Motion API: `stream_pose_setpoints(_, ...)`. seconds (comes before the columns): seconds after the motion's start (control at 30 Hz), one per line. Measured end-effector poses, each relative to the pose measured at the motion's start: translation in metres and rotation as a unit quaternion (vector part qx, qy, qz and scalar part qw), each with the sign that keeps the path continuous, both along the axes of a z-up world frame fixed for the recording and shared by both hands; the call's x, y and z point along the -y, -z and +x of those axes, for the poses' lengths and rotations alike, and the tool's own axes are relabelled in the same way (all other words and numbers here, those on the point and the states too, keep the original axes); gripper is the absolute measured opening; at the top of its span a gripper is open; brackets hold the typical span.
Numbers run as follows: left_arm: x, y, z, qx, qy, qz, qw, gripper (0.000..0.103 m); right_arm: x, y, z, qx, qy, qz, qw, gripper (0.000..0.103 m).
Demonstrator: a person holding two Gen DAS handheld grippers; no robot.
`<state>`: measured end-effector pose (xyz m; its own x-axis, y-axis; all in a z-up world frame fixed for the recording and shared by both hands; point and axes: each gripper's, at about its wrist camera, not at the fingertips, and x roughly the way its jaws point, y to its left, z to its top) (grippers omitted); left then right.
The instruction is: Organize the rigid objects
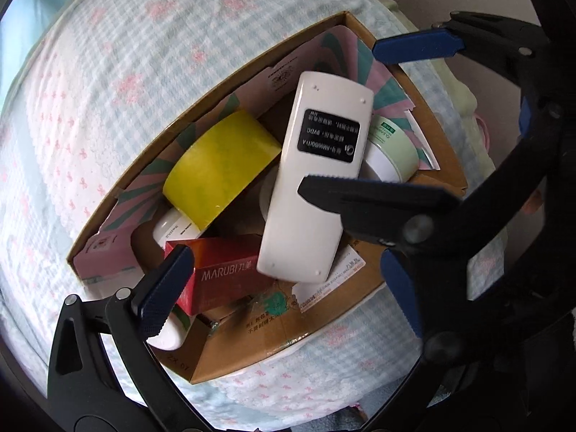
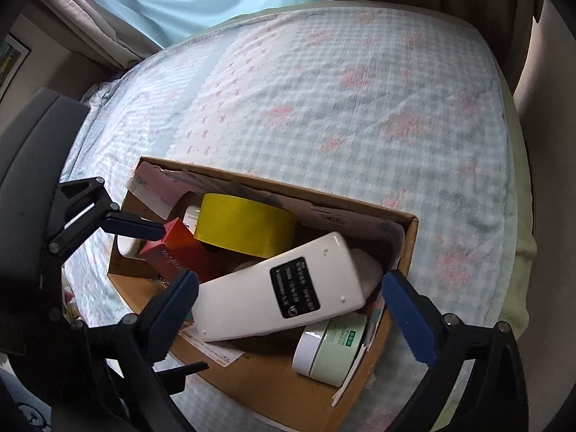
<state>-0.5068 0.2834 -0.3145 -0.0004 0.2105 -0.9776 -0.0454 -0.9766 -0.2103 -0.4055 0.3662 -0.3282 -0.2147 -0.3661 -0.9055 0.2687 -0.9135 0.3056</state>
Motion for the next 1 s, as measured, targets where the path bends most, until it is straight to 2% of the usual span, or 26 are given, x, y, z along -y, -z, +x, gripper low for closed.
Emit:
stream_pose_setpoints(0.27,0.006,-0.022,-0.008,-0.009,-0.023,-0.002,0.9997,0.103,0.003,-0.006,0.010,0.005,0.019,-0.005,1.000,0.102)
stream_pose_setpoints(0.53,0.014,-0.047,0.014,-0.026,-0.046,-0.006,0.9986,0.103,0.015,-0.040,0.023,-0.011,0.037,0.001,0.999,0.102)
stream_pose_setpoints(0.77,0.037,-0.081,0.055,-0.051,-0.092,0.001,0.9945,0.103,0.043,-0.084,0.036,-0.027,0.047,0.011,0.998,0.102)
stream_pose_setpoints(1.0,0.081,-0.120,0.120,-0.083,-0.141,-0.009,0.9865,0.103,0.095,-0.136,0.055,-0.046,0.053,0.026,0.997,0.102)
